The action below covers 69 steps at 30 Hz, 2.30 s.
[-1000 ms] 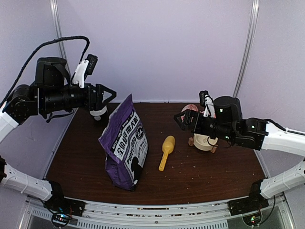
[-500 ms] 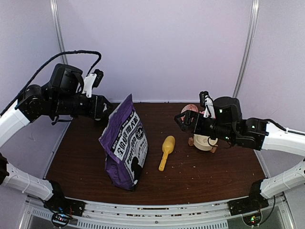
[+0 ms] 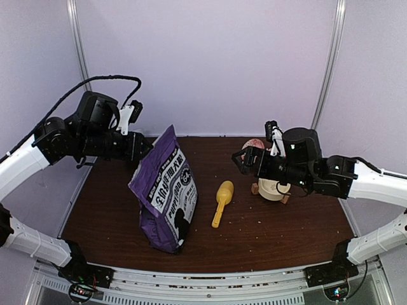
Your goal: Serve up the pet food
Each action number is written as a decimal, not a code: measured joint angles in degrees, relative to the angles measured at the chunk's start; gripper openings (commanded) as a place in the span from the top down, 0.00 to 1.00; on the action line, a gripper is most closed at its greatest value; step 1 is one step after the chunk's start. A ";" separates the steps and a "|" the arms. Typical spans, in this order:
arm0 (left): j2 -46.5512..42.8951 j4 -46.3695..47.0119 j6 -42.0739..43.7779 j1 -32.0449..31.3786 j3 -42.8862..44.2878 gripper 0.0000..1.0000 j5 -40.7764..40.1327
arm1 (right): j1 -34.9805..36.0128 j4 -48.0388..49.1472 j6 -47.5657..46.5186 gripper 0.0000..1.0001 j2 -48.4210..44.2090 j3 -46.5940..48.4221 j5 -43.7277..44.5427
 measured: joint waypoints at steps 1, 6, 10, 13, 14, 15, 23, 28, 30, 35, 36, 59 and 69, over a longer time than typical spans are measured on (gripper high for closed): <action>0.00 0.31 -0.07 0.13 -0.11 0.75 0.33 | 0.00 0.00 0.00 0.00 0.11 0.00 0.02; 0.00 0.74 -0.59 0.17 -0.20 0.79 1.09 | 0.00 0.00 -0.04 0.00 0.79 0.00 0.04; -0.11 1.29 -0.74 0.24 -0.44 0.79 1.68 | 0.00 -0.02 -0.07 0.00 0.83 0.00 0.04; -0.11 1.51 -0.87 0.24 -0.46 0.79 2.60 | 0.00 -0.04 -0.17 0.00 0.83 0.00 0.04; -0.11 1.55 -0.92 0.28 -0.50 0.79 2.97 | 0.00 -0.07 -0.20 0.00 0.83 0.00 0.04; -0.11 1.68 -0.96 0.35 -0.61 0.79 3.28 | 0.00 -0.07 -0.20 0.00 0.83 0.00 0.04; -0.11 3.63 -2.14 0.50 -1.95 0.77 5.55 | 0.00 -0.11 -0.22 0.00 0.83 0.00 0.07; -0.11 5.22 -2.89 0.50 -2.69 0.75 7.32 | 0.02 -0.13 -0.22 0.00 0.98 0.00 0.09; -0.13 5.88 -3.06 0.50 -3.02 0.77 8.22 | 0.07 -0.20 -0.22 0.00 1.22 0.09 0.11; 0.09 6.80 -3.58 0.57 -3.32 0.92 10.73 | 0.26 -0.59 -0.24 0.00 1.90 0.55 0.07; 0.22 7.17 -3.76 0.57 -3.41 0.95 11.28 | 0.26 -0.81 -0.24 0.00 2.05 0.79 0.07; 2.62 17.05 -6.71 0.55 -9.29 1.00 23.45 | 4.92 1.20 7.74 0.48 16.59 14.84 -11.04; 2.01 17.42 -6.71 0.55 -9.46 1.00 23.19 | 6.14 3.87 7.98 0.50 24.50 21.73 -17.09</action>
